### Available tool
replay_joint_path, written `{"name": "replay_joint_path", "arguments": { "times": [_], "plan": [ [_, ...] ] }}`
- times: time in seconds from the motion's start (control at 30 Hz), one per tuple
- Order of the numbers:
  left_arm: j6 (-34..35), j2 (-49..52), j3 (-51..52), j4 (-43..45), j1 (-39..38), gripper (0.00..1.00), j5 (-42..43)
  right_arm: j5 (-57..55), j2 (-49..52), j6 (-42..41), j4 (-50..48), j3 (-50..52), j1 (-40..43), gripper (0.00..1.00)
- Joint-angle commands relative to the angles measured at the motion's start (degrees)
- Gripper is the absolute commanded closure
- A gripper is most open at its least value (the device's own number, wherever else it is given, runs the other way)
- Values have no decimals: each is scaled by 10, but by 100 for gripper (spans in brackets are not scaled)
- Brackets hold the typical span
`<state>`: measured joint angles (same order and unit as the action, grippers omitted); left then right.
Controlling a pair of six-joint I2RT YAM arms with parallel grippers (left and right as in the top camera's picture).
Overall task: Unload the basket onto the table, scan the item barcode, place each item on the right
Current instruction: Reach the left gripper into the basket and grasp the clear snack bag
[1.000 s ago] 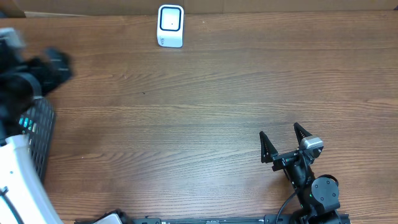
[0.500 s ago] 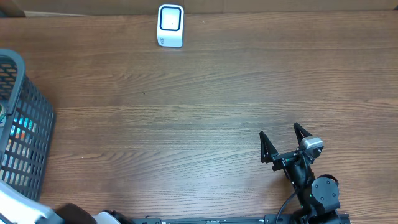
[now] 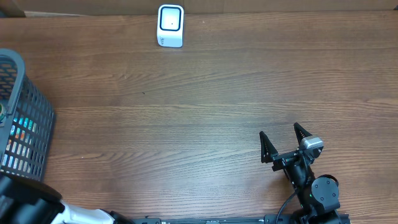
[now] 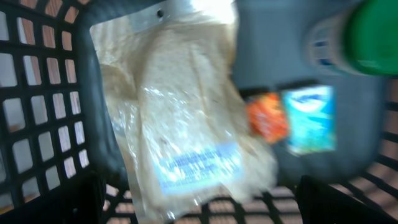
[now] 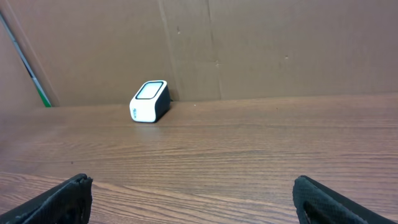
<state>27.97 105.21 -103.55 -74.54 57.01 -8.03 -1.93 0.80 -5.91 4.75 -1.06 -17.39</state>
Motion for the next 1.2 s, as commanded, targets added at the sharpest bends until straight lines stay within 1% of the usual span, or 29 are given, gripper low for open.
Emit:
{"name": "replay_joint_path", "arguments": {
  "times": [0.0,0.07,0.23,0.4,0.53,0.6,0.63,0.67,0.7,0.73,0.77,0.8,0.83,1.0,1.1,1.17],
  "plan": [
    [-17,49,-7,3,0,1,-51,-5,-6,4,-1,6,-2,0],
    [-23,72,-7,7,0,2,-51,-5,-6,4,-1,6,-2,0],
    [-23,128,-7,23,-2,2,-50,-5,-6,4,-1,6,-2,0],
    [-39,162,-7,53,-13,2,-50,-5,-6,4,-1,6,-2,0],
    [-40,183,-7,60,-25,1,-50,-5,-6,4,-1,6,-2,0],
    [-40,196,-7,58,-29,5,-50,-5,-6,4,-1,6,-2,0],
    [-40,201,-7,56,-31,10,-50,-5,-6,4,-1,6,-2,0],
    [-40,203,-7,54,-31,18,-50,-5,-6,4,-1,6,-2,0],
    [-40,205,-7,52,-31,29,-50,-5,-6,4,-2,6,-2,0],
    [-41,205,-7,51,-30,49,-51,-5,-6,4,-1,6,-2,0],
    [-43,204,-8,49,-30,59,-51,-5,-6,4,-1,6,-2,0],
    [-43,203,-8,46,-30,66,-51,-5,-6,4,-1,6,-2,0],
    [-42,203,-9,43,-30,70,-50,-5,-6,4,-1,6,-2,0],
    [-42,203,-20,21,-30,83,-50,-5,-6,4,-1,6,-2,0],
    [-42,202,-47,-4,-31,96,-50,-5,-6,4,-1,6,-2,0],
    [-42,202,-78,-30,-31,96,-49,-5,-6,4,-1,6,-2,0]
  ]
}}
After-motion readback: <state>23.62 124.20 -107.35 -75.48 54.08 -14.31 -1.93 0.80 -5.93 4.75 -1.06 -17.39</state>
